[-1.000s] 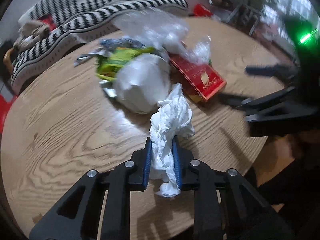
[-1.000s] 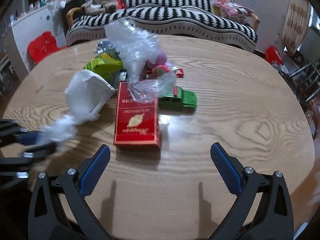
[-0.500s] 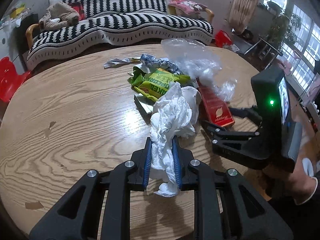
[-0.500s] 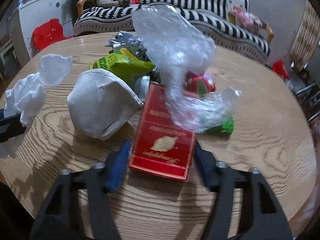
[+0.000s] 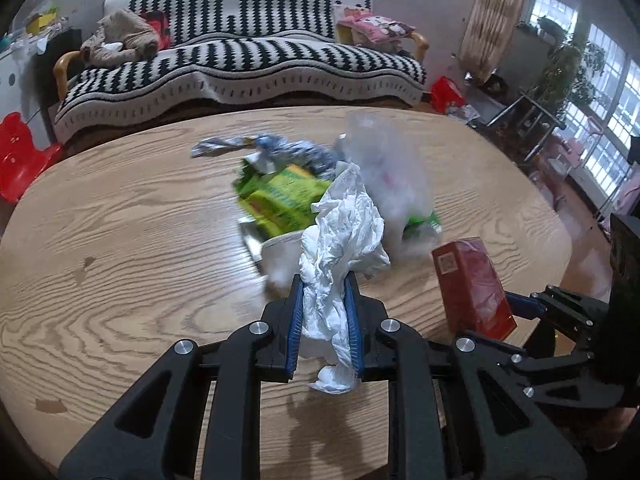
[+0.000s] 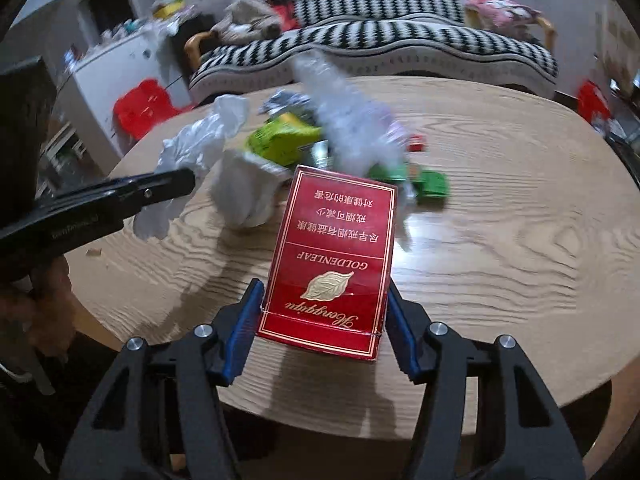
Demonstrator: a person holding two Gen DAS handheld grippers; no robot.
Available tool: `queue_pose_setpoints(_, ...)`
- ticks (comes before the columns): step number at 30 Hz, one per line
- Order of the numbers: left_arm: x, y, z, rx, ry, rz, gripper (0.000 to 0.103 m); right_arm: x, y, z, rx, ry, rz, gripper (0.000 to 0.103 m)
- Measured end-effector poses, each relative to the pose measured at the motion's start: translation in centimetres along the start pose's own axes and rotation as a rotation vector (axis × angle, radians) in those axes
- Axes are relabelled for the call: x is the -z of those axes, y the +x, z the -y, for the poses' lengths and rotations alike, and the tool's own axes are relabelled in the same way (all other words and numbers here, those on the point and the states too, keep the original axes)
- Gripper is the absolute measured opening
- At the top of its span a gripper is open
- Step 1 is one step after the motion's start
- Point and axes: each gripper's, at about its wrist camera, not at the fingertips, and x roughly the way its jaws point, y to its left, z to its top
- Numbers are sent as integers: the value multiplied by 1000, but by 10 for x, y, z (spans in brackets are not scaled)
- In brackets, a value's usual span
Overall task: Collect trash
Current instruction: 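Carry tissue and red box to the black bin and release both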
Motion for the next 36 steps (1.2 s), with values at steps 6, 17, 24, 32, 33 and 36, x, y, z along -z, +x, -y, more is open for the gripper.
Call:
queue_pose_setpoints(6, -8, 6, 63, 79, 97, 34, 19, 10, -57, 50, 112, 76, 99, 58)
queue_pose_setpoints(17, 14, 51, 265, 420, 421, -74, 19, 104, -181, 235, 465, 521, 120, 58)
queue_pose_setpoints(24, 50, 95, 367, 610, 516, -249, 19, 166, -200, 308, 544, 764, 69, 58)
queue_pose_setpoints(32, 74, 130, 416, 607, 561, -318, 19, 190, -203, 341, 506, 883, 31, 58)
queue_pose_setpoints(33, 72, 136, 421, 605, 560, -322, 19, 189, -202, 343, 504, 883, 28, 58)
queue_pose_setpoints(36, 70, 138, 428, 619, 550, -329, 19, 189, -202, 343, 503, 885, 30, 58)
